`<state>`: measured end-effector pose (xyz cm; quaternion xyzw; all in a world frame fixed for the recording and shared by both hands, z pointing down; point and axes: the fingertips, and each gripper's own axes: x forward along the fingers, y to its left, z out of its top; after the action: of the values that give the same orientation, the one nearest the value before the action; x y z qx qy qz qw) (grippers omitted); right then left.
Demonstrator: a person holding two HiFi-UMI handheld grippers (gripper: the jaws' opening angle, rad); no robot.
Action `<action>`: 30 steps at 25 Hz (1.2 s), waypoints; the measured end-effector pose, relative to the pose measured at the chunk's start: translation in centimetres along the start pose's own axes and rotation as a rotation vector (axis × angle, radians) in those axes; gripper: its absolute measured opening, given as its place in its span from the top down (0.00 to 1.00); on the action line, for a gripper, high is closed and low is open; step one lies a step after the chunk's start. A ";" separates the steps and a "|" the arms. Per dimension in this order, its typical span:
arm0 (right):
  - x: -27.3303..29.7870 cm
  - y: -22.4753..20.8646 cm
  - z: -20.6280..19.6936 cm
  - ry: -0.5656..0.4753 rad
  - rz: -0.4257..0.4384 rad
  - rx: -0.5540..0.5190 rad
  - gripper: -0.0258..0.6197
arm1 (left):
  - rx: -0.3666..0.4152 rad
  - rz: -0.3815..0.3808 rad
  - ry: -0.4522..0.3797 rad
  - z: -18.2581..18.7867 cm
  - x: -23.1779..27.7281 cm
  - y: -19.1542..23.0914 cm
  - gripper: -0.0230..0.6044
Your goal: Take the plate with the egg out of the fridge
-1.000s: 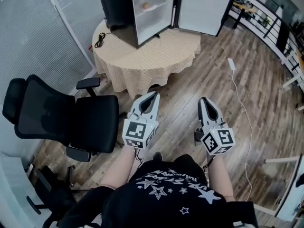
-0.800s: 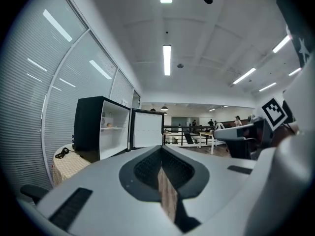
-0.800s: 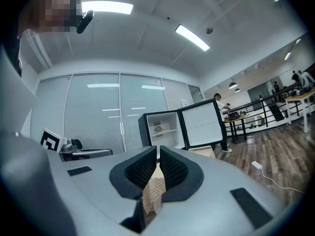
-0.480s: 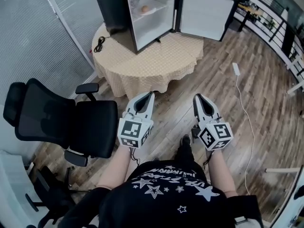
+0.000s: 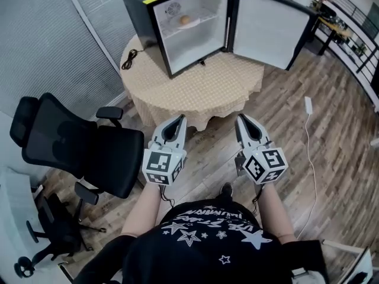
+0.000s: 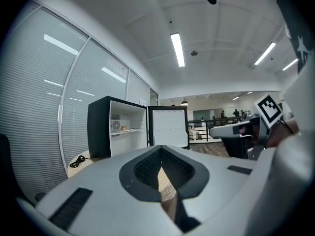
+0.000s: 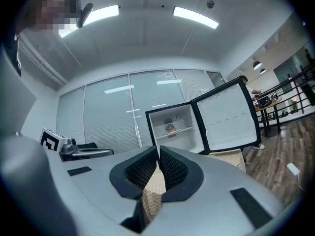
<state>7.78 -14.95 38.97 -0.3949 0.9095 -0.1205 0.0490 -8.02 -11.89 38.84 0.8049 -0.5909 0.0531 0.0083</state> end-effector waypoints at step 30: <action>5.0 -11.9 0.3 0.124 0.123 -0.210 0.91 | -0.011 0.228 0.079 -0.3 10.0 -3.4 0.95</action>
<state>12.82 -26.45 41.82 -0.3331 0.9409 -0.0454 -0.0415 -1.80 -20.37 40.30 0.7298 -0.6781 0.0818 0.0300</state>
